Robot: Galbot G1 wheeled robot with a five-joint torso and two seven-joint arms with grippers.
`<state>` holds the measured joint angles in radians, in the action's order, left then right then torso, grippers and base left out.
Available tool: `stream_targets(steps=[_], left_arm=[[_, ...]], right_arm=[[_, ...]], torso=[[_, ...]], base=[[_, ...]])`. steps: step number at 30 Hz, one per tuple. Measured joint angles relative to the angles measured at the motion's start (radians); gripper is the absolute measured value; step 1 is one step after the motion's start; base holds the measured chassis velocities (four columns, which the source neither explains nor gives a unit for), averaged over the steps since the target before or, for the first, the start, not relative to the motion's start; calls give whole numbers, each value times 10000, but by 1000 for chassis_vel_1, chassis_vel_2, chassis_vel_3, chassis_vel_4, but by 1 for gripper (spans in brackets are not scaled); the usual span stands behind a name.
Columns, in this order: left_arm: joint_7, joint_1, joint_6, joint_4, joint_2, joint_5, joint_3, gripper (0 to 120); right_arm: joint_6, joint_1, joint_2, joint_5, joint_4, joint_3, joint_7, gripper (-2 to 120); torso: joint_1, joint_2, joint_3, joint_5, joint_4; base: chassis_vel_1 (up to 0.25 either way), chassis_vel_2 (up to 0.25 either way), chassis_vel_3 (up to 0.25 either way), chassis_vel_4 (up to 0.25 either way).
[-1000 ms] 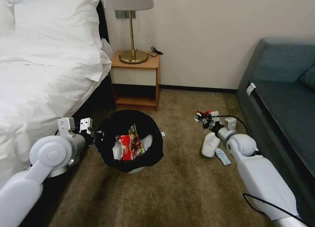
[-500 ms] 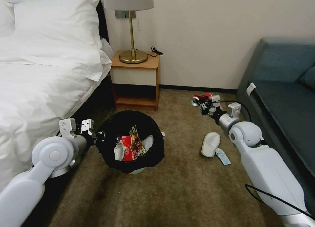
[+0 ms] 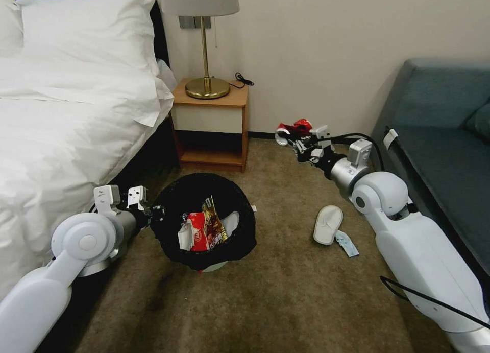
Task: Pick up the trash bin, then pick up the garbage on the floor and place it into the trash bin.
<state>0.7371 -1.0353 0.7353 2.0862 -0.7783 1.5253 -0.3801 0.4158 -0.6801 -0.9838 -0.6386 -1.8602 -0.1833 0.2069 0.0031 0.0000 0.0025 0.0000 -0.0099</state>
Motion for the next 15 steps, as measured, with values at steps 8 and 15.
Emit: stream_targets(steps=[8, 15], left_arm=[[-68, 40, 0, -60, -15, -16, 58, 3], [-135, 96, 0, -133, -93, -120, 155, 3]], right_arm=[[-192, -157, 533, -428, -652, 410, 811, 4], [-276, 38, 947, -669, -1115, 914, 1916, 4]], torso=[[0, 0, 0, 1, 0], [0, 0, -1, 0, 0]], base=[[0, 0, 0, 0], [0, 0, 0, 0]])
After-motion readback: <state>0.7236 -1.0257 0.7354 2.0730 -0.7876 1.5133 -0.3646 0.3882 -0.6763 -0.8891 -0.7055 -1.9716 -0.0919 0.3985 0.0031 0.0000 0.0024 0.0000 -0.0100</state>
